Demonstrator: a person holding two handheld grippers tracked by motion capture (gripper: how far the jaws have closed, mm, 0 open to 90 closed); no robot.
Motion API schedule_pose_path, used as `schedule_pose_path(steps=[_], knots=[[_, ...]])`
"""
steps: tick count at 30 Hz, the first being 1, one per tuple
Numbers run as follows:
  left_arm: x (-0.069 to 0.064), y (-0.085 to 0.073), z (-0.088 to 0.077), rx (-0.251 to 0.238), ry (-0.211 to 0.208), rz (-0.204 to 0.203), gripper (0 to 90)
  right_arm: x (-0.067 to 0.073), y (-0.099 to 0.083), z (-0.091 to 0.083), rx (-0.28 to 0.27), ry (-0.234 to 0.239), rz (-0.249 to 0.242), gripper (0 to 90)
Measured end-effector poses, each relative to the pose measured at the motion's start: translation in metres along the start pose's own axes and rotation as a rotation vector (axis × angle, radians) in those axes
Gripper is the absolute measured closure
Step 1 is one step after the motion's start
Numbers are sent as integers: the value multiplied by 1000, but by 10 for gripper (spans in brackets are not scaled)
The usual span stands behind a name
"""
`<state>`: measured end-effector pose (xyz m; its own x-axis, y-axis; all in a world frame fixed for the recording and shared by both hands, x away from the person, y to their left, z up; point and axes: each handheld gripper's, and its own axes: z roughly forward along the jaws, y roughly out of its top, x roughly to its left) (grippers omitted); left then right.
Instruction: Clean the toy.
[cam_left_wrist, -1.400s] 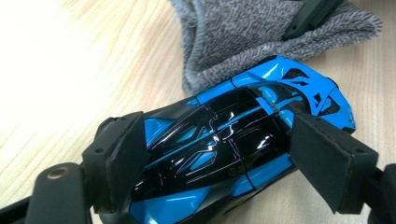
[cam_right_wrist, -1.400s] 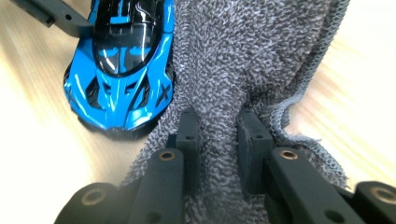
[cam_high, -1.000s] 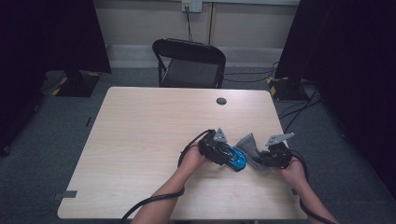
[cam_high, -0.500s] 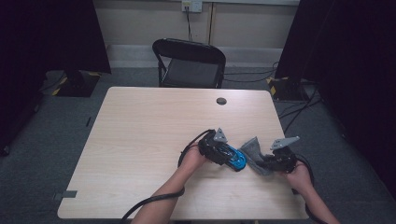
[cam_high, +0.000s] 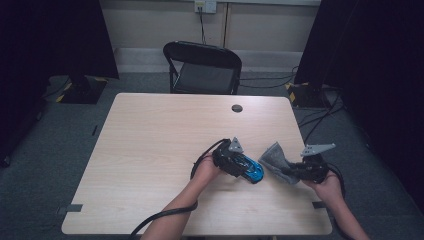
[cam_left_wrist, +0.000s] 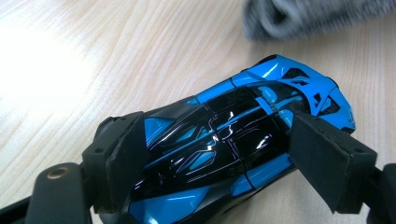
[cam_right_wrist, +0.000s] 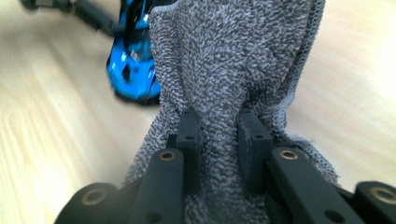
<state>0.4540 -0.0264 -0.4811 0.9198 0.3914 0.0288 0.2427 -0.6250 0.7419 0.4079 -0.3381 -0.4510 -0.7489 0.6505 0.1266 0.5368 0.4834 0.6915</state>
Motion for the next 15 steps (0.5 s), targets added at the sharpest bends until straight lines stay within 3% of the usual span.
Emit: schedule_pose_path(steps=[7, 15], knots=[[-1, 0, 0, 0, 2, 0, 193, -10, 32, 1, -38, -45, 6, 737], [-1, -1, 0, -6, 2, -5, 192, -15, 69, 35, -29, -59, -10, 736]])
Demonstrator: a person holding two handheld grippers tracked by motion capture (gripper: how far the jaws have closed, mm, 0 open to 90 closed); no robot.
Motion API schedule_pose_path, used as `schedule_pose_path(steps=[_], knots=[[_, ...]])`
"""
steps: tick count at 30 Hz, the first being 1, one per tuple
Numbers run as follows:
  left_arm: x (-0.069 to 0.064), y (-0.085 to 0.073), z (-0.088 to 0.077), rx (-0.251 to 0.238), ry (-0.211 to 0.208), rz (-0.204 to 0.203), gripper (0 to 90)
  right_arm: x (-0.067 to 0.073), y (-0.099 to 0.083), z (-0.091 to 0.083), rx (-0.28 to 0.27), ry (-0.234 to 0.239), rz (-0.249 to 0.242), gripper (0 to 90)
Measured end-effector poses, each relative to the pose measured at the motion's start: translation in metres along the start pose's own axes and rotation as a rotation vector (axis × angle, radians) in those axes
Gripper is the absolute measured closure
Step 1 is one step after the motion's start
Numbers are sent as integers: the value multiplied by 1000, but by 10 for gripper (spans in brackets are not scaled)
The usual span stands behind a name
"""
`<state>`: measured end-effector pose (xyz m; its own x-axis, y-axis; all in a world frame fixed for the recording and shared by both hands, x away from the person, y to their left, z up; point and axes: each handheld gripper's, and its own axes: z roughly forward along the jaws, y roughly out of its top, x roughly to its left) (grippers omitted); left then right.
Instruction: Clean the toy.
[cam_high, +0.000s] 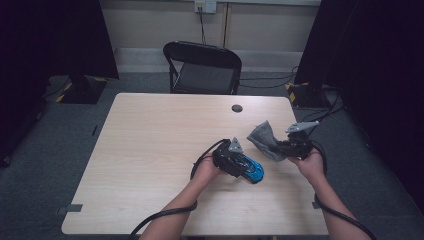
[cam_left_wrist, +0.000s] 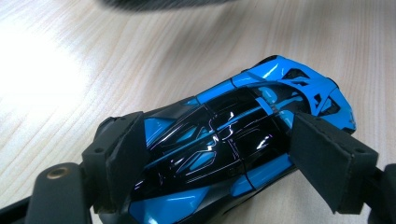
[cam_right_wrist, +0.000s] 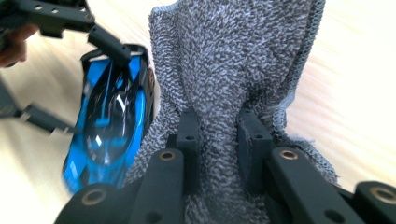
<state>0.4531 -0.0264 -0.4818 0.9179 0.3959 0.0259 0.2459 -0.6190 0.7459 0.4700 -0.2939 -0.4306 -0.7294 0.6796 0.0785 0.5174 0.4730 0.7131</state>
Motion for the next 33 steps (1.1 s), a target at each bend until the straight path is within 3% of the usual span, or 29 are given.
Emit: schedule_pose_path(steps=[7, 15, 20, 25, 33], knots=[[0, -1, 0, -7, -1, 0, 191, 3, 24, 42, 47, -12, -37, 734], [-2, -1, 1, -15, 1, -3, 190, 9, 42, 82, 82, -6, -41, 731], [-2, -2, 1, -20, 1, -4, 189, 16, 46, 101, 124, 1, -91, 731], [-1, -2, 0, -19, -3, 4, 191, 24, 42, 111, 155, 56, -158, 733], [-3, -1, 1, -25, -10, -2, 196, 24, 33, 104, 139, 70, -152, 734]])
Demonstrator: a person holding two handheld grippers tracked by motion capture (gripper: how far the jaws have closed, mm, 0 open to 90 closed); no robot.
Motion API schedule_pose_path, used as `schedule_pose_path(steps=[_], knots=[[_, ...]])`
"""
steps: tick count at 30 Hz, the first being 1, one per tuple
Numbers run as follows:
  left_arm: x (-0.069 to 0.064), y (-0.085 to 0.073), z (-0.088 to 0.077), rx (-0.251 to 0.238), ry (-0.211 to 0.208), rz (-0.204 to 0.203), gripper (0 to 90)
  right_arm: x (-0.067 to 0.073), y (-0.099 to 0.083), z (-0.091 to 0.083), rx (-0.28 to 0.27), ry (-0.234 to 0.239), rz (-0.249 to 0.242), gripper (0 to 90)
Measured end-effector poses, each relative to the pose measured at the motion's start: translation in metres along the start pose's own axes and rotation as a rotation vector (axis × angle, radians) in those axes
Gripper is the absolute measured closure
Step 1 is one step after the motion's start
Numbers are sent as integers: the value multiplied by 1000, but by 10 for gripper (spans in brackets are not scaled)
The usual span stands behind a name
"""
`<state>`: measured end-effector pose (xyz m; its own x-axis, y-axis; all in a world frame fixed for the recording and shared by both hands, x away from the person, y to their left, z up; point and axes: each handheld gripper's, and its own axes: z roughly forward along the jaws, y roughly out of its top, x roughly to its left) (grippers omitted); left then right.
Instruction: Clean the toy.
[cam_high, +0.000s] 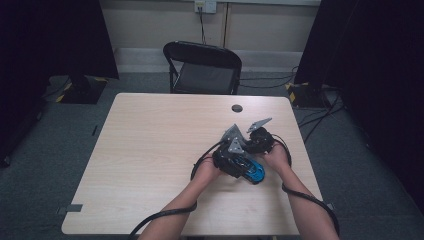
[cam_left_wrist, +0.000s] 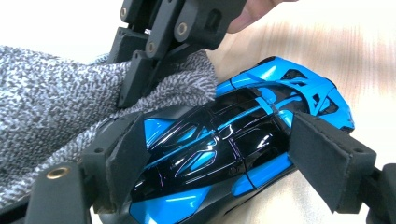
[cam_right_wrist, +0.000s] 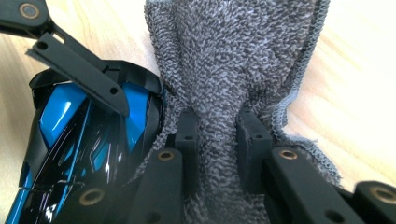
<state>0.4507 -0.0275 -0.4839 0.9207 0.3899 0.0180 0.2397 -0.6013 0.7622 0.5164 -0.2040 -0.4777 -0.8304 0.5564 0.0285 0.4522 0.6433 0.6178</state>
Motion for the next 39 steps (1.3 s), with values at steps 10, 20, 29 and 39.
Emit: schedule_pose_path(steps=[10, 20, 29, 39], knots=[[-1, 1, 0, 7, -1, 5, 204, -2, -16, -12, -7, 11, -1, 734], [1, 1, -1, 13, 7, -1, 205, -2, -36, -27, -19, 14, 11, 733], [1, 2, -1, 18, 8, -1, 205, 0, -52, -38, -34, 14, 8, 733], [-1, 2, -1, 18, 9, -2, 206, 5, -70, -53, -36, 0, 8, 732]])
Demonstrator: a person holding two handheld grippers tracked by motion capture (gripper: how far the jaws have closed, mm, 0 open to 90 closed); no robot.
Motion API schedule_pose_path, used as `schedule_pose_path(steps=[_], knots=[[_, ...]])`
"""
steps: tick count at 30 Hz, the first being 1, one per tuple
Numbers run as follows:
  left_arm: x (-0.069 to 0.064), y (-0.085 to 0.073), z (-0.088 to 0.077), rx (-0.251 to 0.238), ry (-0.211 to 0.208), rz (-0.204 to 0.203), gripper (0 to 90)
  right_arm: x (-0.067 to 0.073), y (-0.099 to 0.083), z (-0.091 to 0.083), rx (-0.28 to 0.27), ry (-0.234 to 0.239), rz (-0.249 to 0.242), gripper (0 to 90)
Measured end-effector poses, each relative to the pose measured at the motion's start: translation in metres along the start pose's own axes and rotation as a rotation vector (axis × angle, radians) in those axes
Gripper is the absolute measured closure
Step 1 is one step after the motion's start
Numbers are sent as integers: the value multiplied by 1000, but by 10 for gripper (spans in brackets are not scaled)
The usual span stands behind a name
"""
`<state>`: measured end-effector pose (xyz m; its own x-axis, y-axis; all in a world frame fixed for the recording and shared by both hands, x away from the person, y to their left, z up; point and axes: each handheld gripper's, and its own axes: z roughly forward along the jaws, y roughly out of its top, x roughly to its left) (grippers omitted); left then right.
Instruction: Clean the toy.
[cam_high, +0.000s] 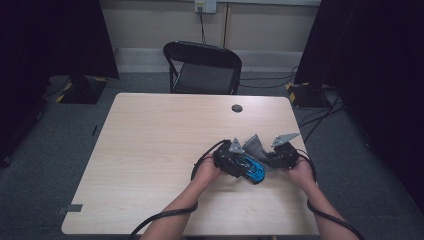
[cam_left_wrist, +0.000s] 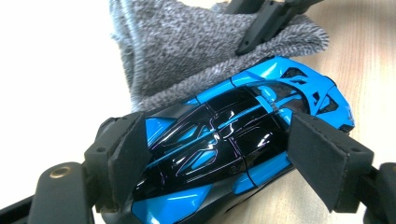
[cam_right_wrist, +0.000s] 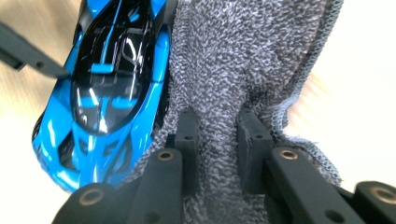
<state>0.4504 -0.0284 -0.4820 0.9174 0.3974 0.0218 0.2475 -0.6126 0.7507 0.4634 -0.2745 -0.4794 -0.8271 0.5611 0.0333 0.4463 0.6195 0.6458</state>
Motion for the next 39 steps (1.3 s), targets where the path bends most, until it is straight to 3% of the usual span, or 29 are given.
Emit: schedule_pose_path(steps=[10, 15, 21, 25, 29, 33, 36, 39], knots=[[-2, 1, 1, 0, -9, 9, 217, 5, -19, -17, -2, -23, -2, 729], [-2, 0, 1, -3, -7, 9, 217, 5, -27, -25, -3, -25, 29, 730], [-1, 4, 0, 19, -10, -9, 216, 0, -27, -39, -28, -59, 75, 727], [2, 6, -4, 17, -24, -51, 211, -3, -18, -49, -55, -68, 85, 726], [6, 10, -23, -35, -26, -67, 209, -1, -3, -55, -61, -68, 69, 726], [17, 11, -54, -57, 9, -82, 209, 7, 18, -58, -80, -60, 36, 724], [24, 4, -83, -79, 41, -94, 210, 19, 36, -56, -94, -31, 9, 723], [29, -6, -107, -71, 59, -91, 211, 40, 54, -44, -82, 5, -54, 719]])
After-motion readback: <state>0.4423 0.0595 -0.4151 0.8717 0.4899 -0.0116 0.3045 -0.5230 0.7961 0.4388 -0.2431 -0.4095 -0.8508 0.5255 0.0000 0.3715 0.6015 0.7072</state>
